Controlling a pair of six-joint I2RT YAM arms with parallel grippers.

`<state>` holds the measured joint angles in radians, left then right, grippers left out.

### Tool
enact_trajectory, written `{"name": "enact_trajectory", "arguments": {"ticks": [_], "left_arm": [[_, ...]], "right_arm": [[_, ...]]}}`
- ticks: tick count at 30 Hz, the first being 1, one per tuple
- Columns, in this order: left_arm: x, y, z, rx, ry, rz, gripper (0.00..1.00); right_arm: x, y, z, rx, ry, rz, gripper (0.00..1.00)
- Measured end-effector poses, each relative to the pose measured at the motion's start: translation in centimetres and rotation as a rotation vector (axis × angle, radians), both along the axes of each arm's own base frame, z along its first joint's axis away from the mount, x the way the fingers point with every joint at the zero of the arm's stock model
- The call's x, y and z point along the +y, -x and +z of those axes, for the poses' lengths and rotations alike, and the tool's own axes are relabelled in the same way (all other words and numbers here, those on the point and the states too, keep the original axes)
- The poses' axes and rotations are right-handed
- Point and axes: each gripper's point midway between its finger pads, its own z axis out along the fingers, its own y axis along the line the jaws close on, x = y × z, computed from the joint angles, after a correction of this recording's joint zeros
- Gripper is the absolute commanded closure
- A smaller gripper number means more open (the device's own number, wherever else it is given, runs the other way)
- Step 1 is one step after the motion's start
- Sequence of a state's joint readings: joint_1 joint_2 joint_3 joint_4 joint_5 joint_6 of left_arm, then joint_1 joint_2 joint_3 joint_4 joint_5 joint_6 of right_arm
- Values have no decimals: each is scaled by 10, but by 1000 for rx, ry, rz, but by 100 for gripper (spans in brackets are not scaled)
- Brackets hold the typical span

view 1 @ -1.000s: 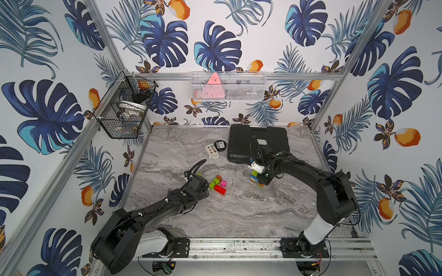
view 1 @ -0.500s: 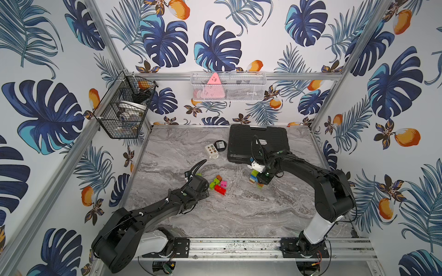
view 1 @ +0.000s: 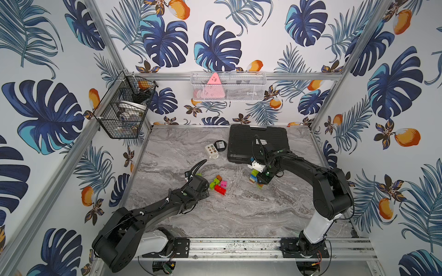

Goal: Assemble the letter h with lego
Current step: Pick up the lego brick from the center of the board, then place the lego brick at the center of the board.

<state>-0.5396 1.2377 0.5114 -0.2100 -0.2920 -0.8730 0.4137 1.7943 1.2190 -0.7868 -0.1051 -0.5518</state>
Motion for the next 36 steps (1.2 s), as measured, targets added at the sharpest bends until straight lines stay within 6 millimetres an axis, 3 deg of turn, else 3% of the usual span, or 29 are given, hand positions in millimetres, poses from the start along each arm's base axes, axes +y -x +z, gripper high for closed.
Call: {"name": "enact_trajectory", "arguments": {"ticks": [8,12,15,20,29,32,36], "left_arm": [[2,-1,5,-19,-4,8,18],[5,-2,9,-32,-12,17,18],[9,-2,15,-53,-20,28,18],[19,0,24,-90,-40,61,18],[37,4,34,-131,-88,122,18],[40,5,34,-131,-99,136,18],[44,6,34,-129,-114,153,17]], "right_arm": [[4,-1,16,-77,-6,-50,74],[26,8,49,-122,-95,-26,73],[54,33,57,-98,-153,49,72],[96,100,53,44,-240,221,72],[129,168,47,334,-437,273,71],[140,181,46,395,-495,277,72],[154,180,39,420,-524,264,68]]}}
